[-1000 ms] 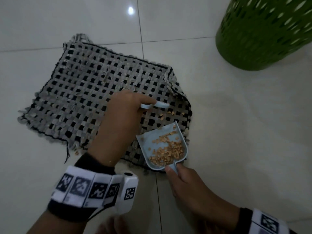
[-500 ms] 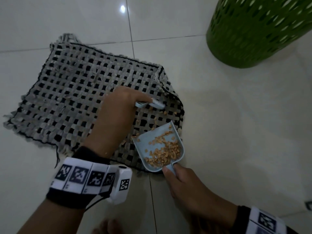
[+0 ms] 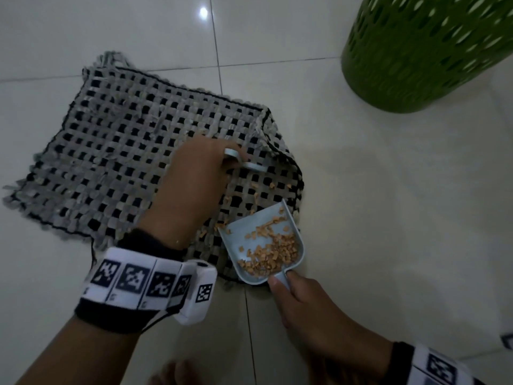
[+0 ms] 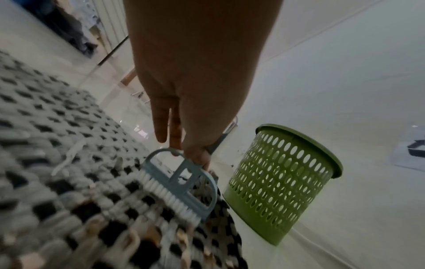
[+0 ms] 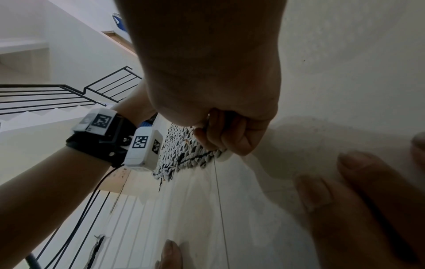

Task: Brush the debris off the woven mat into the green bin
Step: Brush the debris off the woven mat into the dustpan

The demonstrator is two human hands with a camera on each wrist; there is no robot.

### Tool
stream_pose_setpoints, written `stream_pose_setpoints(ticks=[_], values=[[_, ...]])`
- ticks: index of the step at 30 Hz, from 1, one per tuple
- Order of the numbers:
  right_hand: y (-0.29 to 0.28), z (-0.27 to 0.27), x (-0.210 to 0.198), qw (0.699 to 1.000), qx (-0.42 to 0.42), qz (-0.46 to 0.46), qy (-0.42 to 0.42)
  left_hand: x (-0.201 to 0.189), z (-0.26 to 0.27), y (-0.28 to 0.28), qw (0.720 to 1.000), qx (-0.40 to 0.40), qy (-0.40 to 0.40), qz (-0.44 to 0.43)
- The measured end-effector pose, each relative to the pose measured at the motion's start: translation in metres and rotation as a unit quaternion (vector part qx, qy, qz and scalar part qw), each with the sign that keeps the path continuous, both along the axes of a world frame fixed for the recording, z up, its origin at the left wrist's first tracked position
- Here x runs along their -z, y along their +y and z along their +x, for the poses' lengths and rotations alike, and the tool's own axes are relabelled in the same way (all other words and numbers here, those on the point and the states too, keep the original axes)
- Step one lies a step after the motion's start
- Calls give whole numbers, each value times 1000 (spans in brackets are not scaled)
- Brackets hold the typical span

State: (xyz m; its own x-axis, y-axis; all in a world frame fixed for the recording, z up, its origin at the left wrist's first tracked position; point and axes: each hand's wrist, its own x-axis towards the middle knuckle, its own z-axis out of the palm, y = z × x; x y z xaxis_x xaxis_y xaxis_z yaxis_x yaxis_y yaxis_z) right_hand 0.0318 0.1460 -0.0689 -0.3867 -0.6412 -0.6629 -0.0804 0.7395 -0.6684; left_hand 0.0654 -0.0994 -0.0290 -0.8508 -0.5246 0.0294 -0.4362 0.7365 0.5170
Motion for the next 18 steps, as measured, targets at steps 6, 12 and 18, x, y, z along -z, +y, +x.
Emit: stream_pose_setpoints(ticks=[6, 12, 18], values=[[1, 1, 3, 1000, -2, 4, -6, -13, 13, -6, 999, -49, 22, 7], [0, 1, 2, 1000, -6, 5, -2, 1, -8, 0, 1000, -19, 18, -11], [2, 0, 3, 1000, -3, 7, 6, -13, 16, -8, 997, -26, -57, 44]])
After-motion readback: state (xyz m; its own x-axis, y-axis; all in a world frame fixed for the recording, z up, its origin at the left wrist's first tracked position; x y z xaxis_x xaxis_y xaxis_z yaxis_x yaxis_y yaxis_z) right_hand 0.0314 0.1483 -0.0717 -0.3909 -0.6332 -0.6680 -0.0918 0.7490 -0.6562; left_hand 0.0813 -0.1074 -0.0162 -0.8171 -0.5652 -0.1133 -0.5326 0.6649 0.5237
